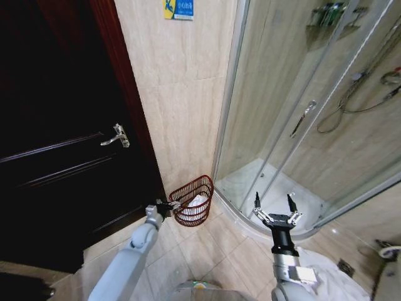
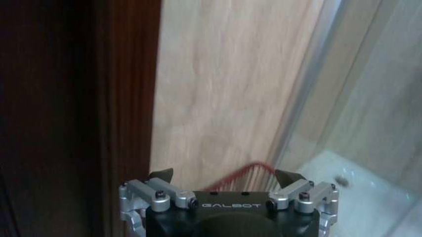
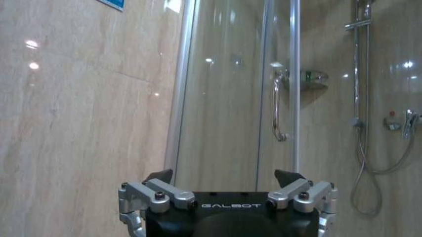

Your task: Discard the used towel into the hamper.

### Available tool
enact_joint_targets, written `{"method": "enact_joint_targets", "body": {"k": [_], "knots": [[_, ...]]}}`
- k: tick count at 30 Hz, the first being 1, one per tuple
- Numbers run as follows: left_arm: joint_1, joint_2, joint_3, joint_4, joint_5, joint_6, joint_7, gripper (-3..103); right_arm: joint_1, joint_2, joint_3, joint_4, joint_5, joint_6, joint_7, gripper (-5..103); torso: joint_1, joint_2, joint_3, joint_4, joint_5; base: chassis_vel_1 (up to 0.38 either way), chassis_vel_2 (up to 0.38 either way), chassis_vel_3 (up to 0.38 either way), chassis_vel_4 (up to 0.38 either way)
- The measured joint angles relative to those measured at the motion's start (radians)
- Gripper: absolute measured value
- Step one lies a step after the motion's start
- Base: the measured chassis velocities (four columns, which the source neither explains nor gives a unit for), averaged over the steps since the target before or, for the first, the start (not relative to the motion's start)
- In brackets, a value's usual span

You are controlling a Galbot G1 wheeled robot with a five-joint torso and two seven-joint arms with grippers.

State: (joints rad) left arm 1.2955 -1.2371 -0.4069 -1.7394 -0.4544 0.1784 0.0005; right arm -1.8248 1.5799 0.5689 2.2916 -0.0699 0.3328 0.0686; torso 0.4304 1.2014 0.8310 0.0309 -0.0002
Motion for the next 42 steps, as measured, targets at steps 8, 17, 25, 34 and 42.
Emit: {"method": "enact_joint_targets", "body": {"k": [8, 17, 25, 34, 42], "knots": [[0.115, -0.017, -0.120, -0.197, -0.006, 0.002, 0.014, 100, 0.033, 0.004, -0.002, -0.027, -0.015, 0.007, -0.032, 100, 0.000, 0.000, 0.000, 0.0000, -0.0002, 0.000, 0.000, 0.000, 0.000], [0.231, -0.051, -0.195, -0.375, -0.011, 0.000, 0.016, 100, 0.043, 0.009, -0.005, -0.028, -0.017, 0.003, -0.035, 100, 0.000, 0.000, 0.000, 0.0000, 0.0001, 0.000, 0.000, 0.000, 0.000], [0.292, -0.093, -0.228, -0.500, 0.002, -0.001, 0.022, 100, 0.050, 0.009, -0.015, -0.032, -0.010, 0.000, -0.029, 100, 0.000, 0.000, 0.000, 0.0000, 0.0003, 0.000, 0.000, 0.000, 0.000], [0.319, -0.113, -0.224, -0.565, 0.021, -0.001, 0.041, 100, 0.048, 0.009, -0.021, -0.033, -0.003, 0.001, -0.028, 100, 0.000, 0.000, 0.000, 0.0000, 0.0003, 0.000, 0.000, 0.000, 0.000], [0.306, -0.123, -0.222, -0.553, 0.019, -0.005, 0.037, 100, 0.046, 0.013, -0.024, -0.033, -0.001, 0.002, -0.028, 100, 0.000, 0.000, 0.000, 0.0000, 0.0002, 0.000, 0.000, 0.000, 0.000]]}}
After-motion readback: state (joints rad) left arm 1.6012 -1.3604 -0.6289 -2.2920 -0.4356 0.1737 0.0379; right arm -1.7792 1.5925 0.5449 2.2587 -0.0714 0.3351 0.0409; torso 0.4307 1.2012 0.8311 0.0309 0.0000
